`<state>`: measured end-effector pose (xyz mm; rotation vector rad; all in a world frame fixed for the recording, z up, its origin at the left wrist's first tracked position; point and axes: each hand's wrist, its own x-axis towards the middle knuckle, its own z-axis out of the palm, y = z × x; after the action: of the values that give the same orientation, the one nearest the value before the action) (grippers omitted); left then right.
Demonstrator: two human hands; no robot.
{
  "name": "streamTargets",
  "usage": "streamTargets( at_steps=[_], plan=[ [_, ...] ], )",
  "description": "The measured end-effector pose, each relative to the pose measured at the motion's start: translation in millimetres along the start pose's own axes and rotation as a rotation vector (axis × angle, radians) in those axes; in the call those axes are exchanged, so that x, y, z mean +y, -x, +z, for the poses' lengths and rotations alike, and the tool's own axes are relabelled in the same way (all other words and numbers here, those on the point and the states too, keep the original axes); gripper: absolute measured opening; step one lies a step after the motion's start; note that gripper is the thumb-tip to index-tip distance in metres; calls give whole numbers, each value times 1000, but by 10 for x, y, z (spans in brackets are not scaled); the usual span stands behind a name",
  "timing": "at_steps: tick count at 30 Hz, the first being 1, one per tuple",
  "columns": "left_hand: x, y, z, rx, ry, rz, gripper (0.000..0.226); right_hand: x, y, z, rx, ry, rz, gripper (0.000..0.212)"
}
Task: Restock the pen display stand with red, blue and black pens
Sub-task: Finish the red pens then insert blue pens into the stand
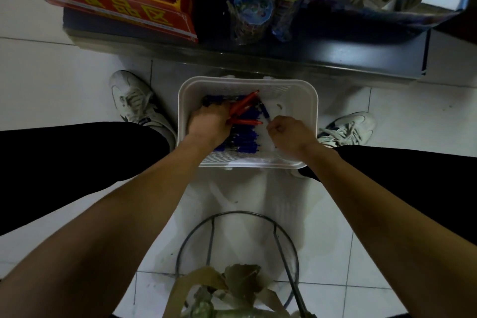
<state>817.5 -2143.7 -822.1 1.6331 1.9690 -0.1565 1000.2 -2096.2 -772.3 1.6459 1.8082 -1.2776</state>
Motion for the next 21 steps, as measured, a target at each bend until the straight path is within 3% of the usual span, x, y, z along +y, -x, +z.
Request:
streamTargets(
  at_steps=[2, 5, 10, 14, 17, 21],
  plan=[
    [15, 47, -87, -101, 250, -92, 24, -9, 27, -8, 5, -46, 12, 28],
    [74, 123, -295, -402, 772, -248, 11, -56, 101, -52, 18, -252, 61, 21],
    [147, 226, -563, -629, 1057, -216, 8, -319, 267, -236, 84, -554, 38, 24],
    [263, 283, -755, -576, 1185, -166, 27, -528, 414, -374, 176, -602, -64, 31],
    [413, 370, -1002, -438, 1120, -87, 13, -599, 568, -464, 231, -675, -168, 20],
    [542, 493, -1323, -320, 987, 15, 22, -673, 739, -625, 289, -733, -244, 20]
  ],
)
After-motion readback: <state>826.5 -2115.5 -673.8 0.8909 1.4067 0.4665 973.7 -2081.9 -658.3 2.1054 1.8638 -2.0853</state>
